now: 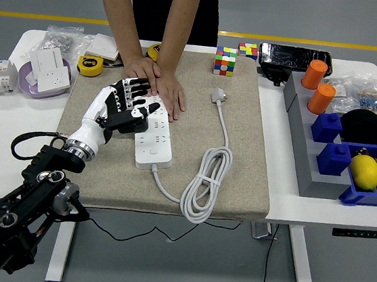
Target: Pick up the plug,place it near the board,insert it into the board,press the button
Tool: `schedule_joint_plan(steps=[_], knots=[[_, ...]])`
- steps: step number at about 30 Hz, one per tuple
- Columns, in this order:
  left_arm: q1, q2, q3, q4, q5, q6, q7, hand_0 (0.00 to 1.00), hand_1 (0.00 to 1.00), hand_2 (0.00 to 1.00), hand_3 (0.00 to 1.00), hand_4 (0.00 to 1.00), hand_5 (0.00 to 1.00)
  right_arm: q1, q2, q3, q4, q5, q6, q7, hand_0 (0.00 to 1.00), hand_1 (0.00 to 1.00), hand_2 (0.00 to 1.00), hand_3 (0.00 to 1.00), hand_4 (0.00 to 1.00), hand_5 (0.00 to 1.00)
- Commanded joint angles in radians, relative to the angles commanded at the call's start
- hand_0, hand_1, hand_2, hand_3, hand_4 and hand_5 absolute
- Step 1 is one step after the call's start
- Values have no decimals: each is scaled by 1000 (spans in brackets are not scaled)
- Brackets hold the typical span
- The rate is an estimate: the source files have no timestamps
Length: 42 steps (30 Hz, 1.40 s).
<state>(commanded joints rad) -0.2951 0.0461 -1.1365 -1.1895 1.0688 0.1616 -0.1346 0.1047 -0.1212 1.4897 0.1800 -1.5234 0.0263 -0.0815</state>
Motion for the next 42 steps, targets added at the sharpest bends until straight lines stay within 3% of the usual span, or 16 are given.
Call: schedule_joint_plan(steps=[3, 4, 5, 9, 11, 20, 23, 27, 28, 33, 34, 39, 40, 42], knots=[[-15, -7, 2, 31, 11, 3, 2, 795, 844, 817, 788, 998, 181, 1, 1, -2, 0, 1, 0, 0, 830, 761, 755, 787, 998, 840], [-20, -9, 2, 41, 22, 5, 4, 831, 865, 824, 789, 959, 115, 1, 1, -2, 0, 1, 0, 0, 831, 761, 755, 787, 998, 840], [-29, -12, 2, 53, 44, 8, 10, 831, 865, 824, 789, 959, 115, 0, 1, -3, 0, 2, 0, 0, 831, 761, 755, 787, 998, 840], [-61, -14, 3, 95, 162, 22, 32, 831, 865, 824, 789, 959, 115, 0, 0, -3, 0, 0, 1, -1, 831, 761, 755, 787, 998, 840], [-80, -16, -1, 120, 236, 24, 44, 868, 871, 821, 790, 929, 66, 2, 0, -4, 0, 0, 1, -1, 830, 761, 755, 787, 998, 840], [-129, -12, -12, 202, 536, 10, 95, 871, 870, 814, 786, 933, 51, 3, -3, -6, 0, -2, 2, -2, 830, 761, 755, 787, 998, 840], [-122, -11, -22, 189, 587, 12, 99, 858, 841, 759, 754, 941, 50, 2, -3, -8, 0, -1, 2, -1, 830, 761, 755, 787, 998, 840], [-89, -13, -49, 127, 540, 17, 77, 858, 841, 759, 754, 941, 50, 0, -3, -7, 0, -3, 1, -2, 830, 761, 755, 787, 998, 840], [-76, -14, -64, 104, 525, 18, 67, 884, 874, 817, 798, 998, 442, -1, -3, -7, 0, -3, 2, -2, 832, 761, 755, 787, 998, 841], [-7, -17, -134, 14, 388, 10, 6, 884, 874, 817, 798, 998, 442, -4, -1, -5, 0, -5, 2, -2, 832, 761, 755, 787, 998, 841], [7, -20, -149, 1, 342, 4, -7, 998, 986, 934, 921, 998, 998, -4, -1, -4, 0, -5, 2, -2, 831, 761, 755, 787, 998, 841], [68, -35, -235, -52, 138, -67, -72, 998, 986, 934, 921, 998, 998, -7, 0, -4, 0, -3, 1, -2, 831, 761, 755, 787, 998, 841], [77, -37, -249, -61, 99, -85, -80, 998, 998, 982, 987, 998, 998, -7, 0, -4, 0, -2, 1, -1, 831, 761, 755, 787, 998, 840], [88, -38, -267, -71, 15, -114, -90, 998, 998, 982, 987, 998, 998, -7, 0, -3, 0, -1, 1, -1, 831, 761, 755, 787, 998, 840]])
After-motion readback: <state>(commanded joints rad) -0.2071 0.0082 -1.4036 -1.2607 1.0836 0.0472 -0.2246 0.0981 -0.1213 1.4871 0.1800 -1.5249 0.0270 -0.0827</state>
